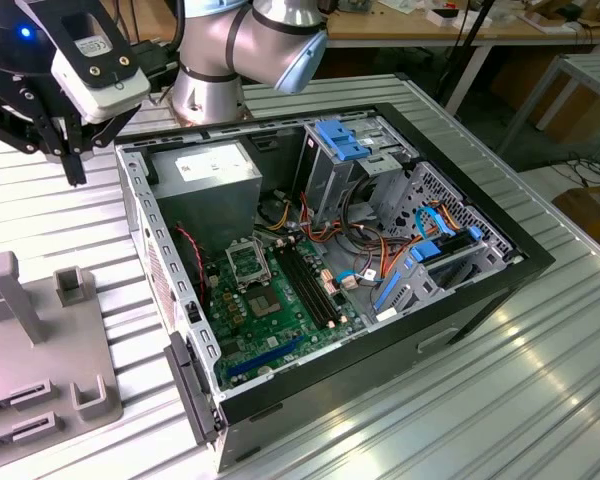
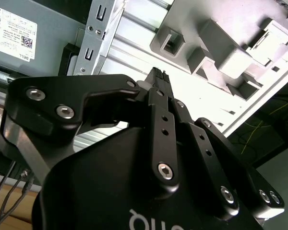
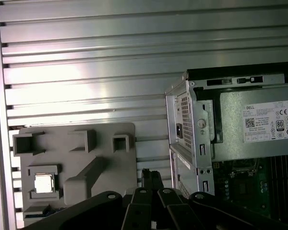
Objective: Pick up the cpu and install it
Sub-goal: 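Reach for the cpu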
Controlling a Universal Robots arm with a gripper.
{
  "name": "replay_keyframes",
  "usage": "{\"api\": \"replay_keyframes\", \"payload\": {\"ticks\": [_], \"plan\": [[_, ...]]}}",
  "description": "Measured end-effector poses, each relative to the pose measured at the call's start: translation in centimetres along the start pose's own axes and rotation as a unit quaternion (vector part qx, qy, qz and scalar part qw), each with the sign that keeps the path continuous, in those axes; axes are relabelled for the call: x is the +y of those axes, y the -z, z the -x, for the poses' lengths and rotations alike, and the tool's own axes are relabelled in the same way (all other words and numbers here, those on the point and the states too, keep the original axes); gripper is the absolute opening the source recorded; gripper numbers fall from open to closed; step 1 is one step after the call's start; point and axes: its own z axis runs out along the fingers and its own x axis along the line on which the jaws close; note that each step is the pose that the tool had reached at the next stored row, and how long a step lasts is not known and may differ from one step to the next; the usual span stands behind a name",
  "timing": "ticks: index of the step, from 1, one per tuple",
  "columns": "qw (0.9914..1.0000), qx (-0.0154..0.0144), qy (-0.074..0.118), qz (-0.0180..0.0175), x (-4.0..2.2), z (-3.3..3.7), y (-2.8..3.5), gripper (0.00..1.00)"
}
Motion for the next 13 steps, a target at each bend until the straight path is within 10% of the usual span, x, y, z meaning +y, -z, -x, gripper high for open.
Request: {"api": "replay_keyframes", "payload": {"ticks": [13], "plan": [[1.00000,0.0000,0.000,0.0000,-0.06,-0.76,-0.02,0.12]]}}
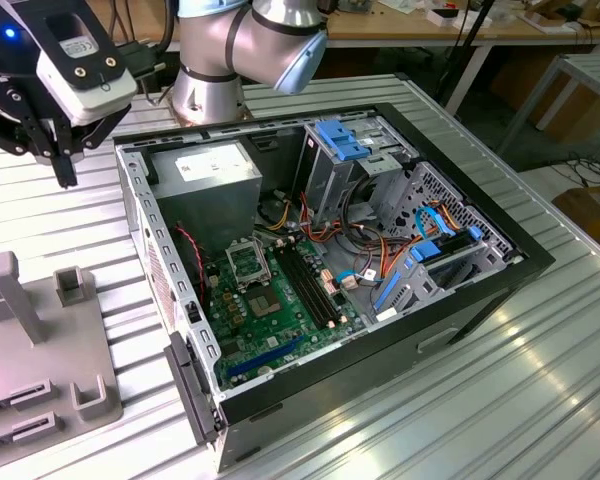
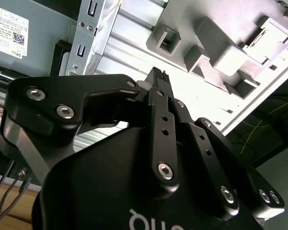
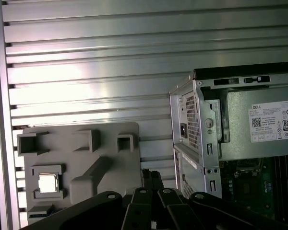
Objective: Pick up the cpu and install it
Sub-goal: 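Reach for the cpu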
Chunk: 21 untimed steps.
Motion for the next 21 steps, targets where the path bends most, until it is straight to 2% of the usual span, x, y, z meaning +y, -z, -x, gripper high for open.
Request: {"api": "replay_keyframes", "payload": {"ticks": [7,21], "plan": [[1.00000,0.0000,0.000,0.0000,-0.07,-0.85,-0.04,0.12],[1.00000,0.0000,0.000,0.0000,-0.13,-1.62,-0.07,0.12]]}}
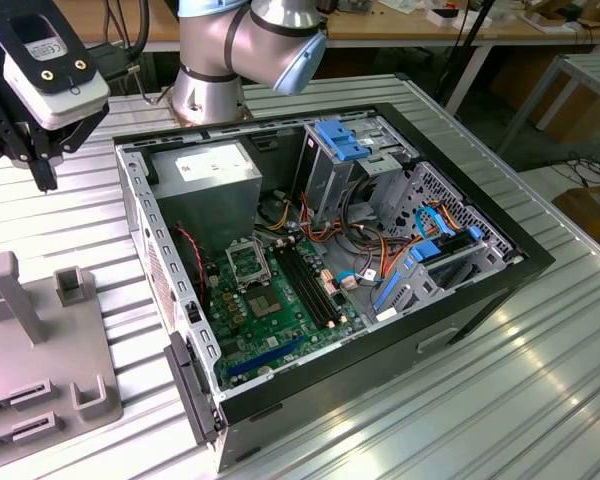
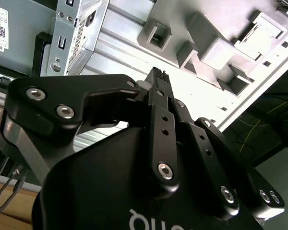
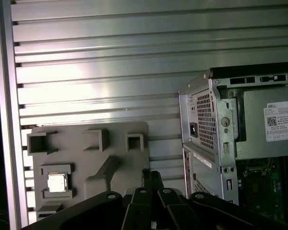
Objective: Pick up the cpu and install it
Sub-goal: 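Reach for the cpu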
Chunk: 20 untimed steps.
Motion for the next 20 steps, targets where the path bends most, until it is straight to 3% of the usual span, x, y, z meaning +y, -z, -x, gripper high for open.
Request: {"api": "replay_keyframes", "payload": {"ticks": [20], "plan": [[1.00000,0.0000,0.000,0.0000,-0.07,-0.87,0.01,0.12]]}}
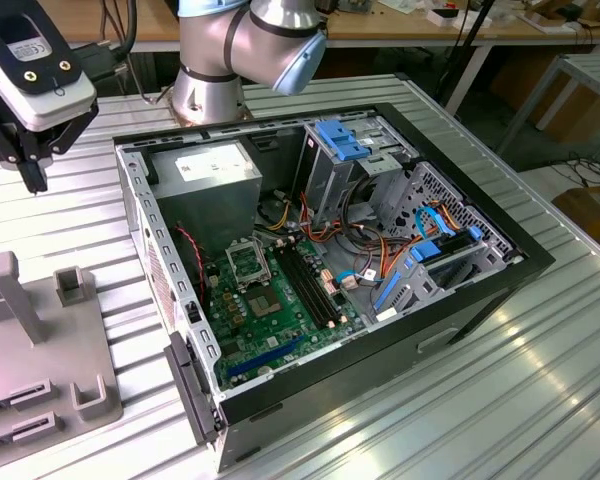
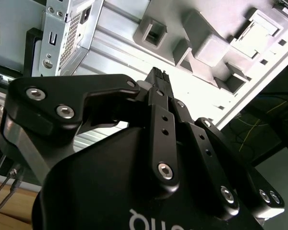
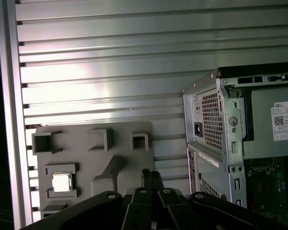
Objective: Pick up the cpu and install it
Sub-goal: 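Reach for the cpu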
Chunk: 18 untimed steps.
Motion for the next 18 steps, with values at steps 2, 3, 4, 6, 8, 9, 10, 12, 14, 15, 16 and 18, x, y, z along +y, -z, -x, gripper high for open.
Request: {"api": "replay_keyframes", "payload": {"ticks": [2,3,4,6,8,9,10,12,14,15,16,18], "plan": [[1.00000,0.0000,0.000,0.0000,-0.01,-0.12,0.00,0.12],[1.00000,0.0000,0.000,0.0000,-0.01,-0.17,0.00,0.12],[1.00000,0.0000,0.000,0.0000,-0.03,-0.34,0.00,0.12],[1.00000,0.0000,0.000,0.0000,-0.04,-0.48,0.00,0.12],[1.00000,0.0000,0.000,0.0001,-0.05,-0.61,0.00,0.12],[1.00000,0.0000,0.000,0.0001,-0.05,-0.69,0.00,0.12],[1.00000,0.0000,0.000,0.0000,-0.06,-0.78,0.00,0.12],[1.00000,0.0000,0.000,0.0000,-0.08,-1.07,0.00,0.12],[1.00000,0.0000,0.000,0.0000,-0.10,-1.35,0.00,0.12],[1.00000,0.0000,0.000,0.0001,-0.12,-1.54,-0.01,0.12],[1.00000,0.0000,0.000,0.0001,-0.14,-1.76,-0.01,0.12],[1.00000,0.0001,0.000,0.0000,-0.18,-2.22,-0.02,0.12]]}}
